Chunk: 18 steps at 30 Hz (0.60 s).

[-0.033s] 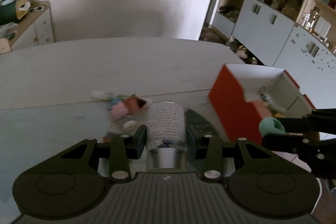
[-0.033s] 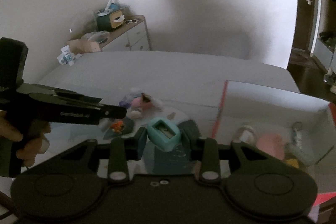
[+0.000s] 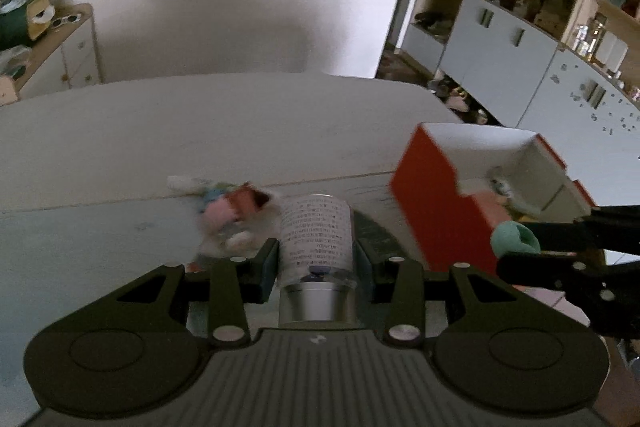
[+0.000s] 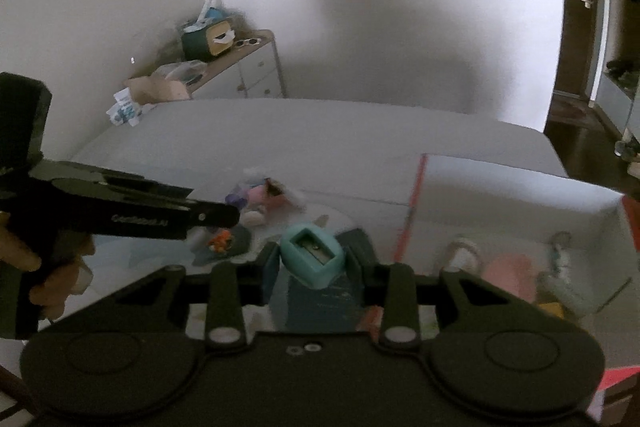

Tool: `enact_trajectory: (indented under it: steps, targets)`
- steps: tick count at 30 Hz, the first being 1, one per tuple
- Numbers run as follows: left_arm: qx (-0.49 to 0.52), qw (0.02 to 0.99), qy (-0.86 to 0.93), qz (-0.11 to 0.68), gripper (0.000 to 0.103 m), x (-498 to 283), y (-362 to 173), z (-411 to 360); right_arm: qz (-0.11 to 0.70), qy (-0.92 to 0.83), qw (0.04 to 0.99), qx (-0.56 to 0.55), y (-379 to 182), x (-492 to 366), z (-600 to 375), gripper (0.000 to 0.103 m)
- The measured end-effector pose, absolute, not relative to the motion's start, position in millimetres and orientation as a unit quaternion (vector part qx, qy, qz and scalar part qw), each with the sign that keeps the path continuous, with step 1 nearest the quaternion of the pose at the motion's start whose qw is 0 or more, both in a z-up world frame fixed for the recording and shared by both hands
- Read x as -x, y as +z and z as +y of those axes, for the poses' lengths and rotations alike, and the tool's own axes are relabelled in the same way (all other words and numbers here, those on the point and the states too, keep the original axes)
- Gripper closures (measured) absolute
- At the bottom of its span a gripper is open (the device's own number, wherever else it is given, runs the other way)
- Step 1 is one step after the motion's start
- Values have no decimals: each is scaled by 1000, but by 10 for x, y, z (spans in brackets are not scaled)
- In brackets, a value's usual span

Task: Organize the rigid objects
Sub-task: 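Carry the white cup and teal gadget into the red box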

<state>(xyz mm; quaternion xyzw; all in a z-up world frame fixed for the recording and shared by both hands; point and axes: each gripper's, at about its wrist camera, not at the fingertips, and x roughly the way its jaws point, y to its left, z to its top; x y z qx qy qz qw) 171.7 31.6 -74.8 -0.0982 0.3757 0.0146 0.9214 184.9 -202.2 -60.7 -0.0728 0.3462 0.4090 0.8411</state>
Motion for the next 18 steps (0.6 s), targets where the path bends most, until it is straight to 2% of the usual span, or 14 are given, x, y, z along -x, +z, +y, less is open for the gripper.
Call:
enact_trajectory:
  steps: [18]
  targets:
    - [81, 922, -18, 377, 63, -2022, -665, -824, 348, 383, 853, 72, -655, -2351, -3012, 68]
